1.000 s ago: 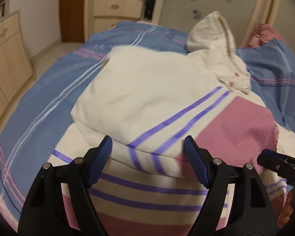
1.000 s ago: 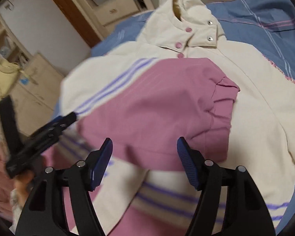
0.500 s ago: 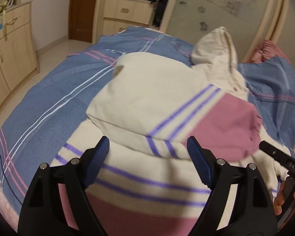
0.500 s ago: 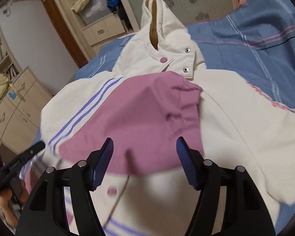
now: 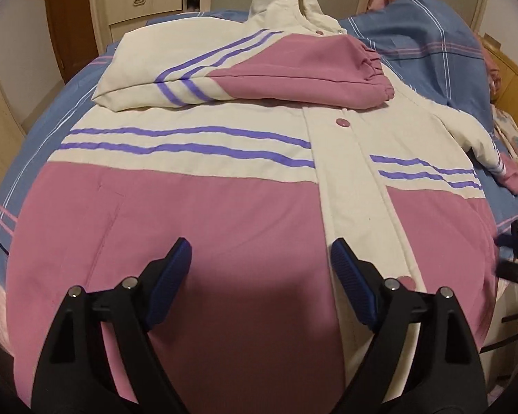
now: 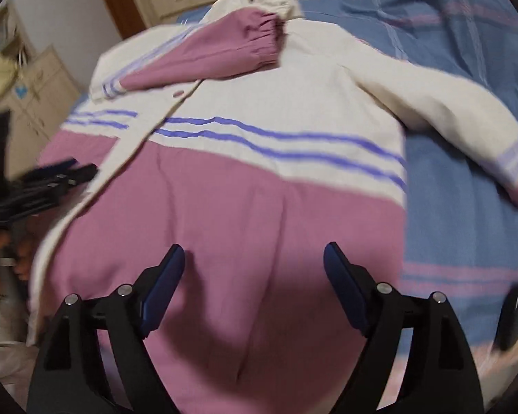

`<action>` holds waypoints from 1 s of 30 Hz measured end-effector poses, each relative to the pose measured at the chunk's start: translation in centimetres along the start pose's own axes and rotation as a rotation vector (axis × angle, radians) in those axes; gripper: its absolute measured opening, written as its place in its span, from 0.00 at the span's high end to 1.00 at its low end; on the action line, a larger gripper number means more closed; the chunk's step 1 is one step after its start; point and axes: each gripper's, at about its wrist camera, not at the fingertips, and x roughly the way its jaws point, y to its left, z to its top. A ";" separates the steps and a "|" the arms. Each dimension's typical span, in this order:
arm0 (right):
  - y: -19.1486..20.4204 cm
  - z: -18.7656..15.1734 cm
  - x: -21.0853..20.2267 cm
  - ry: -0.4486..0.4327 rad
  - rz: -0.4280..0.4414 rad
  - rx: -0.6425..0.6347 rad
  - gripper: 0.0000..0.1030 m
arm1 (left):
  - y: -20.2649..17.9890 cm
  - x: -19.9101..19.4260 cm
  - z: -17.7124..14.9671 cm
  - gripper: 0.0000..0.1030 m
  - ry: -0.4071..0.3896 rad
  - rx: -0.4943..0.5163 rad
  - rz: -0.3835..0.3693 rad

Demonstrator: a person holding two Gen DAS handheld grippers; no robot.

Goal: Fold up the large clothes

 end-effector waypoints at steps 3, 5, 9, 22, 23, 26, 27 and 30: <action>-0.5 -3.6 -2.1 -0.034 0.133 0.062 0.17 | -0.8 0.9 -0.6 0.12 -0.028 0.039 0.060; 0.3 -4.6 -3.4 -0.134 0.103 0.053 0.17 | -1.6 0.8 -1.0 0.12 -0.050 0.057 0.112; 2.8 -2.4 -3.0 -0.212 0.108 0.042 0.17 | -0.7 0.2 -1.5 0.12 -0.054 0.004 0.086; 3.5 -2.1 0.3 -0.118 -0.153 -0.188 0.05 | -0.1 -3.0 -2.9 0.14 -0.040 -0.072 0.023; 0.5 -1.2 -2.0 -0.180 -0.161 -0.090 0.05 | -0.2 -3.6 -2.6 0.14 -0.058 -0.078 -0.019; -11.1 1.2 -7.3 -0.344 -0.117 0.312 0.03 | -1.7 -4.6 -1.4 0.10 -0.086 -0.063 -0.092; -15.3 1.6 -8.3 -0.385 -0.085 0.446 0.03 | -2.1 -4.3 -1.1 0.10 -0.074 -0.055 -0.100; -24.3 2.5 -8.9 -0.480 0.025 0.668 0.02 | -3.0 -2.4 -1.1 0.10 -0.018 -0.056 -0.090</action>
